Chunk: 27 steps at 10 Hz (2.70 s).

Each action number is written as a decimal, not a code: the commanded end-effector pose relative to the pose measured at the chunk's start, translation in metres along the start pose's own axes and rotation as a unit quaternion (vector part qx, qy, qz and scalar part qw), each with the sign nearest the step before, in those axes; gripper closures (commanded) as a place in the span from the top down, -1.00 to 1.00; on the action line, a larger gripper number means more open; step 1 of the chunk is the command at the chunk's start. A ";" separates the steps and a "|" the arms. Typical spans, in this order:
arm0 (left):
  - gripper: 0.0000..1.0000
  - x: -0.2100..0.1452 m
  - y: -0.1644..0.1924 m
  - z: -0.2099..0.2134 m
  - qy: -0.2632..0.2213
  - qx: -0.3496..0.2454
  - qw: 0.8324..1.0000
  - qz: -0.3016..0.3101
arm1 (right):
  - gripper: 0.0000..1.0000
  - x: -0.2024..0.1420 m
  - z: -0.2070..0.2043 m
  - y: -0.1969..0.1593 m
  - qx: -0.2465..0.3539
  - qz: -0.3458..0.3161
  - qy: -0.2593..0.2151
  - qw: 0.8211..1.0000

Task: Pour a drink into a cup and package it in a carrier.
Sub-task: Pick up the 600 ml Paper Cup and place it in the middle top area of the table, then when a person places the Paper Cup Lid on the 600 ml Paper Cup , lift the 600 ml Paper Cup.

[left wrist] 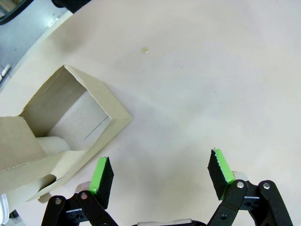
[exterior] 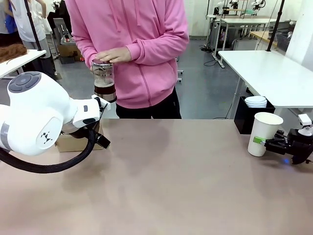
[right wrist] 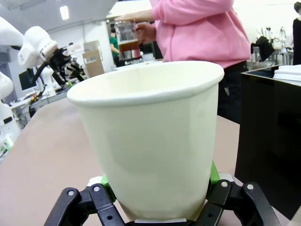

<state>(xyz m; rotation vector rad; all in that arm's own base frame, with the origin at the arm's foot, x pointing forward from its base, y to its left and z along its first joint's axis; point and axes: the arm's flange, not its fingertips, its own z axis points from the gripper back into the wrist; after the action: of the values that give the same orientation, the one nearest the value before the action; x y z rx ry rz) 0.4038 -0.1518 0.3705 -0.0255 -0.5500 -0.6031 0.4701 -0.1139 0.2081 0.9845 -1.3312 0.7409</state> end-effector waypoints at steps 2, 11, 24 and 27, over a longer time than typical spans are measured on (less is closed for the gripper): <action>1.00 0.000 0.000 0.000 0.000 -0.001 1.000 0.000 | 0.61 0.062 -0.014 0.040 -0.046 -0.020 -0.012 0.999; 1.00 0.000 0.000 0.000 0.000 -0.001 1.000 0.000 | 0.61 0.103 -0.271 0.014 0.000 -0.015 0.011 1.000; 1.00 0.000 0.000 0.000 0.000 -0.001 1.000 0.000 | 0.61 0.036 -0.303 -0.016 0.010 -0.039 0.044 0.998; 1.00 0.000 0.000 0.000 0.000 -0.001 1.000 0.000 | 0.61 0.036 -0.303 -0.016 0.010 -0.039 0.044 0.998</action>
<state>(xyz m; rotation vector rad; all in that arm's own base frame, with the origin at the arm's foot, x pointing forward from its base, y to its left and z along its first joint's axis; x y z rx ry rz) 0.4038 -0.1517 0.3703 -0.0244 -0.5496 -0.6031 0.6204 0.1473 0.2491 1.0042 -1.1978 0.7355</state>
